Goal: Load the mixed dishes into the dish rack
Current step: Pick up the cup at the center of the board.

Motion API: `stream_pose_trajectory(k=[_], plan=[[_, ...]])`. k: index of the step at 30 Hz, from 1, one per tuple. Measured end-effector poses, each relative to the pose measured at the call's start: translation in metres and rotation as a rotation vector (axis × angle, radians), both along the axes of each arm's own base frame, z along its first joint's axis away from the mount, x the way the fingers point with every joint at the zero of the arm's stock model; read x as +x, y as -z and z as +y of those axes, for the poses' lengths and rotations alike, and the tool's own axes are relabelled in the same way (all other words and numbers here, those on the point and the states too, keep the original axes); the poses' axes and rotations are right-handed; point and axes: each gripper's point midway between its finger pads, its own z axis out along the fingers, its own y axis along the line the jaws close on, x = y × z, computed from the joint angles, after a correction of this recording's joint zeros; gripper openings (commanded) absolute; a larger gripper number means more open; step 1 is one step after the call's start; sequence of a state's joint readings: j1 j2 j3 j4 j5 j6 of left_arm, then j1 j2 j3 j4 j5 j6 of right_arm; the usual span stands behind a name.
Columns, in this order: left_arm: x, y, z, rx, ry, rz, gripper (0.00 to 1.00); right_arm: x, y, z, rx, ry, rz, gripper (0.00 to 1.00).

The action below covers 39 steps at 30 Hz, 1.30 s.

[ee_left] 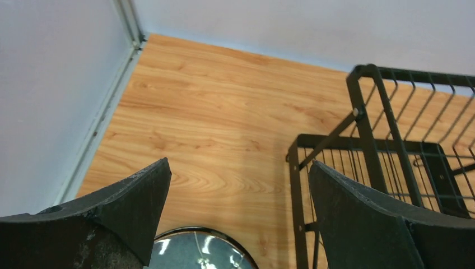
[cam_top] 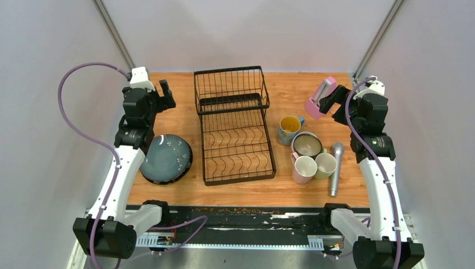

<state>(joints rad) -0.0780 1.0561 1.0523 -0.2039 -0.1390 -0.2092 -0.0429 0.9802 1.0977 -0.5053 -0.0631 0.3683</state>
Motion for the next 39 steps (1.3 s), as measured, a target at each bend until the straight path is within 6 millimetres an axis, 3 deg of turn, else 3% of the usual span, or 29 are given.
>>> stream_pose_trajectory(k=[4, 9, 12, 16, 20, 24, 27, 32, 39], plan=[[-0.003, -0.002, 0.013, 0.003, -0.075, -0.031, 1.00, -0.005, -0.009, 0.000, 0.002, 0.004, -0.028, 1.00], [-0.006, -0.037, 0.002, -0.006, -0.006, -0.188, 1.00, -0.002, -0.013, -0.008, 0.033, 0.071, -0.044, 1.00], [-0.001, -0.060, 0.009, -0.109, -0.078, -0.287, 1.00, 0.007, -0.017, -0.016, 0.054, 0.133, -0.071, 1.00], [0.021, -0.072, 0.021, -0.230, -0.189, -0.302, 1.00, 0.022, -0.015, -0.030, 0.039, 0.209, -0.078, 1.00], [0.046, -0.084, 0.027, -0.356, -0.232, -0.298, 1.00, 0.040, 0.000, -0.048, -0.027, 0.285, -0.028, 1.00], [0.048, -0.071, 0.038, -0.452, -0.269, -0.260, 1.00, 0.046, 0.009, -0.057, -0.074, 0.316, 0.028, 0.98], [0.047, -0.058, 0.044, -0.463, -0.271, -0.216, 1.00, 0.044, -0.005, -0.055, -0.073, 0.306, 0.019, 0.95], [0.042, -0.037, 0.040, -0.386, -0.222, -0.115, 1.00, 0.045, -0.026, -0.047, -0.045, 0.267, -0.030, 0.95], [0.047, -0.013, 0.043, -0.216, -0.181, 0.010, 1.00, 0.040, -0.014, -0.027, 0.011, 0.169, -0.002, 0.99]])
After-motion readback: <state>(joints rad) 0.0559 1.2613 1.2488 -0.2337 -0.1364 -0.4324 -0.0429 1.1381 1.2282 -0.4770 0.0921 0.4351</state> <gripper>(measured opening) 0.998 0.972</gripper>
